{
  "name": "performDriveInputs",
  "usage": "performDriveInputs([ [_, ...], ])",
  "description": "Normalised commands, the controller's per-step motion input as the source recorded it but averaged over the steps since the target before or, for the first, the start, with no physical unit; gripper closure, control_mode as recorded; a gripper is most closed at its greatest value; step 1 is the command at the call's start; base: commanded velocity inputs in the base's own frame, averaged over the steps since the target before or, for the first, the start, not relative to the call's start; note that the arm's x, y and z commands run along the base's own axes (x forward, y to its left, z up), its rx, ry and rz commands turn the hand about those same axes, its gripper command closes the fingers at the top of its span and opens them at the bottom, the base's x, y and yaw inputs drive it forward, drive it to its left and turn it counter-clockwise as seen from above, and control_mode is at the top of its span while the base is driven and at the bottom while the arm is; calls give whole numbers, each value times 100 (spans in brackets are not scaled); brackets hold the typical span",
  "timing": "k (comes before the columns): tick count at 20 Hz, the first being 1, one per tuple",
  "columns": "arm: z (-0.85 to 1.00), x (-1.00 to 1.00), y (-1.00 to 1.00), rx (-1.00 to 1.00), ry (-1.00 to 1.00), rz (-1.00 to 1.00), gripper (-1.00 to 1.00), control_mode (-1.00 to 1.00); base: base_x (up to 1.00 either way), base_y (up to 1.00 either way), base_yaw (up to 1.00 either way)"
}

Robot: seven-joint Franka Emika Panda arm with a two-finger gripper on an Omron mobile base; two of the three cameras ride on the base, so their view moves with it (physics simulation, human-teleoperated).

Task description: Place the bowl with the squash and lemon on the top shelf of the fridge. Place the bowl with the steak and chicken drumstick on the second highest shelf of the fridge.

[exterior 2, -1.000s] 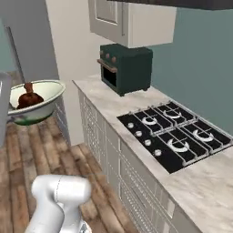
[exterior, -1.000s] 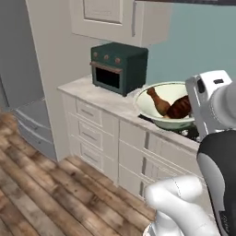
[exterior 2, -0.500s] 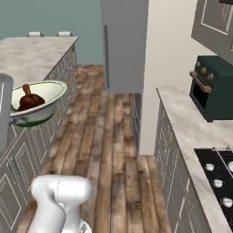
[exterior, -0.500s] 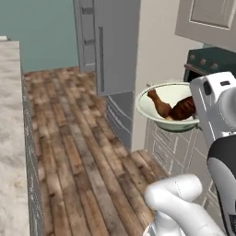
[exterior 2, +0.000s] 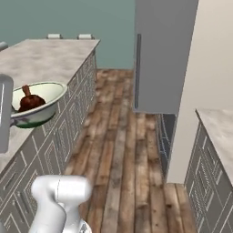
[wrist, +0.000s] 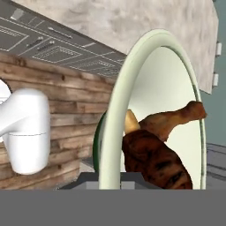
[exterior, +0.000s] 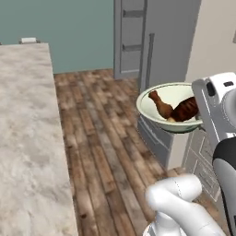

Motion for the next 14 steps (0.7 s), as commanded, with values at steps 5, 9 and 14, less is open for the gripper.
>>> performDriveInputs([
  [5,0,0,0,0,0,0,100,100,100,24,20],
  [9,0,0,0,0,0,0,100,100,100,5,17],
  [14,0,0,0,0,0,0,100,100,100,12,15],
])
